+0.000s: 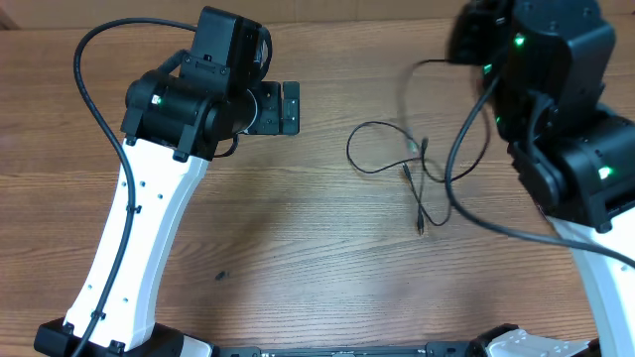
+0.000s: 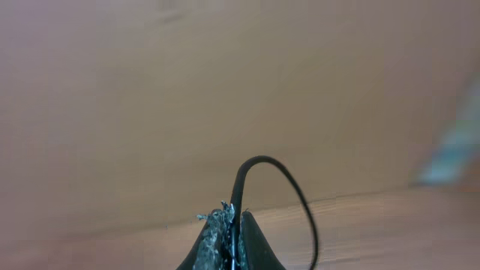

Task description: Untangle cables

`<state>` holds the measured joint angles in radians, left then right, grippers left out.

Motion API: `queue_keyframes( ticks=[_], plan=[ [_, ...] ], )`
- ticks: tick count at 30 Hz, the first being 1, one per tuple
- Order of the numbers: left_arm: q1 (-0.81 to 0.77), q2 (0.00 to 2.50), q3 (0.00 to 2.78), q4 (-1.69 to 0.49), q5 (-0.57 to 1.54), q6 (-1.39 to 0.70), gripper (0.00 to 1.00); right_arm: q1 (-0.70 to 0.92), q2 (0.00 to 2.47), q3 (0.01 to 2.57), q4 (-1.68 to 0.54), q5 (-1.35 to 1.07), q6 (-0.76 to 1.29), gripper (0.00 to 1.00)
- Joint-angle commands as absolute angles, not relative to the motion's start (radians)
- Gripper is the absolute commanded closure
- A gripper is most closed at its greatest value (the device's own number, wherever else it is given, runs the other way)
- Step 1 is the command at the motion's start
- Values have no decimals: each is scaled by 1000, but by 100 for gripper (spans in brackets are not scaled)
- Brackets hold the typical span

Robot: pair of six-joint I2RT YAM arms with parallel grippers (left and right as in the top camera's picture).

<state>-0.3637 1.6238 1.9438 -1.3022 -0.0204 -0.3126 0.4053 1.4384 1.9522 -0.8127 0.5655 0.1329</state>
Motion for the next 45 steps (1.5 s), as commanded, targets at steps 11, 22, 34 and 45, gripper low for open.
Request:
queue_keyframes(
  ticks=[11, 22, 34, 45],
  plan=[
    [-360, 1631, 1957, -1302, -34, -322, 0, 370, 1410, 1965, -512, 994, -237, 96],
    [-360, 1631, 1957, -1302, -33, -322, 0, 492, 1387, 1965, -739, 818, -67, 96],
    [-360, 1631, 1957, -1302, -33, -322, 0, 555, 1331, 1965, -975, 480, 287, 96],
    [-360, 1631, 1957, -1302, -34, -322, 0, 554, 1151, 1966, -892, 322, 351, 96]
  ],
)
